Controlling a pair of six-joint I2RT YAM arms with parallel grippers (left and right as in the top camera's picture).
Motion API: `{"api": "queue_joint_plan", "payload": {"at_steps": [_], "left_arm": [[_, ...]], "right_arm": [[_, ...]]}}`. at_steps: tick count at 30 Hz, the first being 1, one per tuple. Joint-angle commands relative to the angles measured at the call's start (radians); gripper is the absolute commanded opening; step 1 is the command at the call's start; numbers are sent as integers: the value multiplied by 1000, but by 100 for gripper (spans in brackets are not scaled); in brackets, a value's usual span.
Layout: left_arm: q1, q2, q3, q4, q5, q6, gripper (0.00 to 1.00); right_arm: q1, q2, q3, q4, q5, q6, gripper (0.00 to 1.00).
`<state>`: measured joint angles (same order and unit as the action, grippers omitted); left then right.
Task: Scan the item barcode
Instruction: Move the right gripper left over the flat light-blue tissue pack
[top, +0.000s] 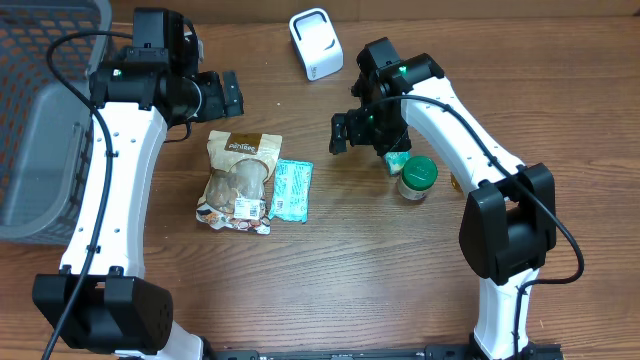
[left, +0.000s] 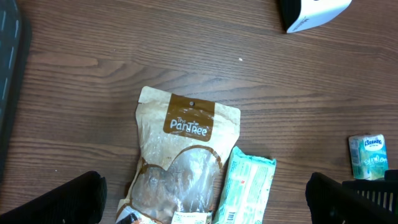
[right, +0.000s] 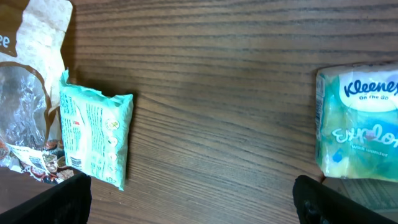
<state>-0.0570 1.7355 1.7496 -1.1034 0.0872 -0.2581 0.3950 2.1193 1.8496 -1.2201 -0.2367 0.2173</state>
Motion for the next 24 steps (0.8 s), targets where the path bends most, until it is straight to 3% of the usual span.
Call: {"api": "queue_joint_plan", "payload": {"at_steps": [1,24], "left_arm": [[3,2,14,0,10,11,100],[3,2,14,0,10,11,100]], "right_arm": [[2,-34,22,13,-11,4,100],[2,-34,22,23,-11,3,100]]}}
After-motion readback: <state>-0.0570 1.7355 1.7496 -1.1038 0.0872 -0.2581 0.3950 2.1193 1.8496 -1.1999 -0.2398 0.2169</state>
